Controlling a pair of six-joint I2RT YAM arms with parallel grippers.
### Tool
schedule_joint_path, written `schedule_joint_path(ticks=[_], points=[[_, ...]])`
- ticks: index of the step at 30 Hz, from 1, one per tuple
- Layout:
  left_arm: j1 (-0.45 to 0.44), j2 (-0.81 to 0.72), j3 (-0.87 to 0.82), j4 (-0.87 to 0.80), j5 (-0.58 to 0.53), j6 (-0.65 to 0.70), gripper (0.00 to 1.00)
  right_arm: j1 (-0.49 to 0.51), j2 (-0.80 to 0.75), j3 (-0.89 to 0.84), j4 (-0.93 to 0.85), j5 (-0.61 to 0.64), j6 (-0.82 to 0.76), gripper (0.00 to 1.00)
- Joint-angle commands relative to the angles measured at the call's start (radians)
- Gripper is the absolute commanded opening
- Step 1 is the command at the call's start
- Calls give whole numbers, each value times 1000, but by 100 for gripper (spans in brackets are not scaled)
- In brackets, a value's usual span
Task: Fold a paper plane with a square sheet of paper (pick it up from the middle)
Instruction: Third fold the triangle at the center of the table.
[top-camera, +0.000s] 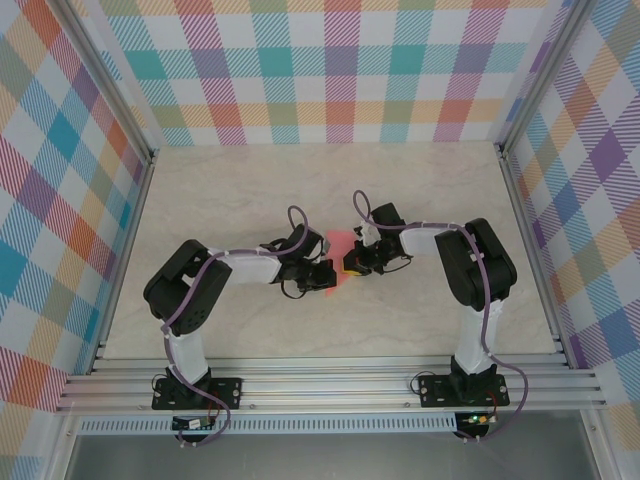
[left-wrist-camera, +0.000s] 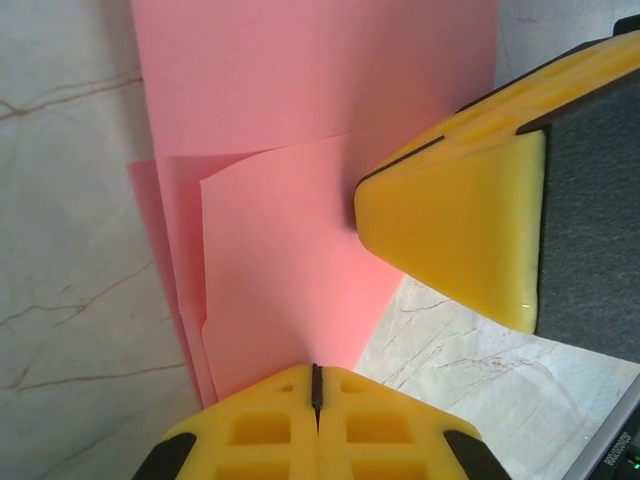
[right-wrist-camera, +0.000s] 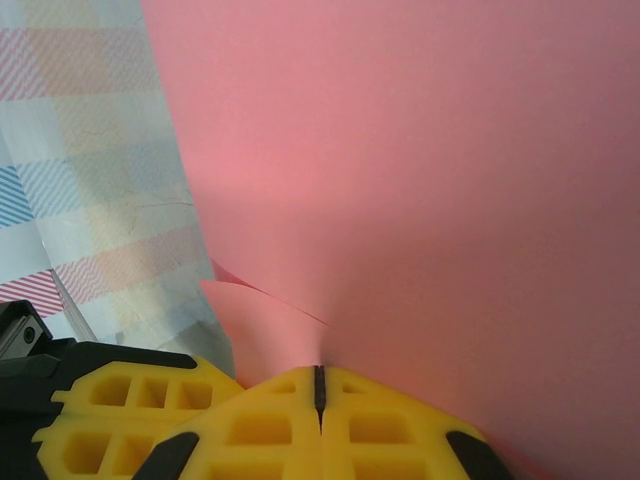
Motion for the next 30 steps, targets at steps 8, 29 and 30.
schedule_joint_path(ticks=[8, 29, 30], points=[[2, -119, -34, -117, -24, 8, 4, 1, 40, -3, -43, 71, -18, 0], [2, 15, 10, 7, 144, -125, 4, 1, 36, -1, -63, 88, -28, 0], [4, 18, 6, -5, 130, -120, 4, 1, 37, -1, -63, 89, -27, 0]])
